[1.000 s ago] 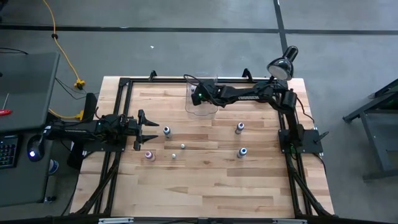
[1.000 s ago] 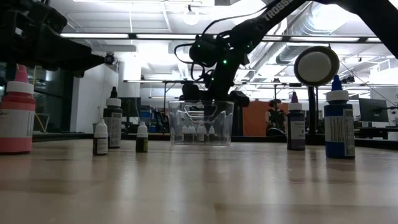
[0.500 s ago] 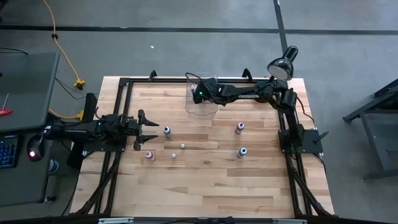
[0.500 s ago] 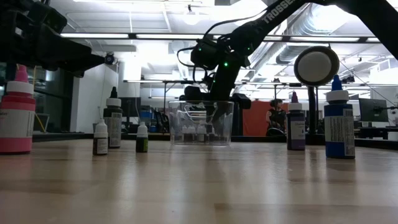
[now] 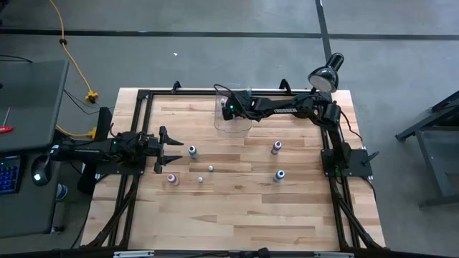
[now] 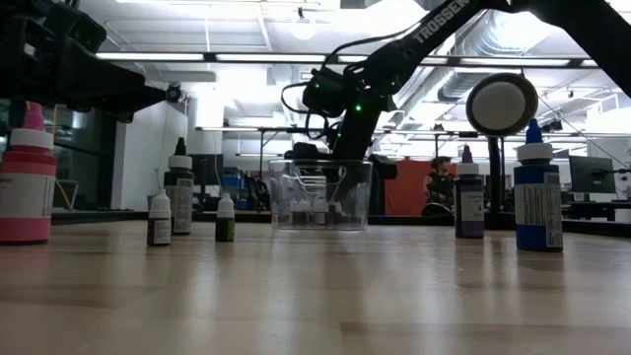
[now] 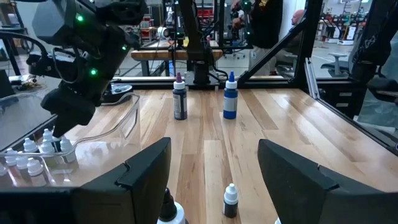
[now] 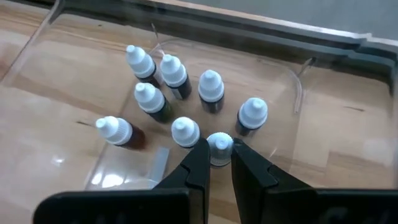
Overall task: Pick & Place food coloring
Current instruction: Put the small food coloring bottle into the transparent bin
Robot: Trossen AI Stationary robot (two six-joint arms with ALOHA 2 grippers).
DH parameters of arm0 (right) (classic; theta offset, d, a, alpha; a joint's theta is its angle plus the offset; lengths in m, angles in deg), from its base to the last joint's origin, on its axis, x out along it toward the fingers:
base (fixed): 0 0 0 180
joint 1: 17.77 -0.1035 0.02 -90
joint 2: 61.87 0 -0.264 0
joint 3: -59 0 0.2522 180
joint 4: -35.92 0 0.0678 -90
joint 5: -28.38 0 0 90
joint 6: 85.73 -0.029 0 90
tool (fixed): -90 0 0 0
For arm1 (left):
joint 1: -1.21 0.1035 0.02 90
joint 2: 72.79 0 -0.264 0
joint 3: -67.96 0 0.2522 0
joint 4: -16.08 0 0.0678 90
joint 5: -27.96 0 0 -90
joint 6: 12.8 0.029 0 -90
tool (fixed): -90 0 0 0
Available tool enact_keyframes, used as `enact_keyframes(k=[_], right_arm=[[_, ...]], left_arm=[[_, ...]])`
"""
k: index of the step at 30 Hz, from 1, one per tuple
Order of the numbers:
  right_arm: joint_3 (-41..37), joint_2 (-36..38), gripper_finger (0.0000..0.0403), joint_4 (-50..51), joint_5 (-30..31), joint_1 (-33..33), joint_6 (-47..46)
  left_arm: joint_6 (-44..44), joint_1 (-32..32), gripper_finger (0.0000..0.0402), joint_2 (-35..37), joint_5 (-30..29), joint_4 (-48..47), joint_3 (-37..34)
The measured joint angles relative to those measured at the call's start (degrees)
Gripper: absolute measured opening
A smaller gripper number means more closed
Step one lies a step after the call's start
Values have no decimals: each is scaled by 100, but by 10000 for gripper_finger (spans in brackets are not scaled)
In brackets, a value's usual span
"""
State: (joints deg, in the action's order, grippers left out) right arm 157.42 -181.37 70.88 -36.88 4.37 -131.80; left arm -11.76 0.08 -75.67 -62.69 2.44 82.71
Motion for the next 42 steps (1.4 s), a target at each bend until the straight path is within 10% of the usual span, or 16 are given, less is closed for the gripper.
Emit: enact_keyframes(k=[42], right_arm=[[0,0,69,-6,62,36,109]], left_arm=[[2,-1,239,1,0,0,0]])
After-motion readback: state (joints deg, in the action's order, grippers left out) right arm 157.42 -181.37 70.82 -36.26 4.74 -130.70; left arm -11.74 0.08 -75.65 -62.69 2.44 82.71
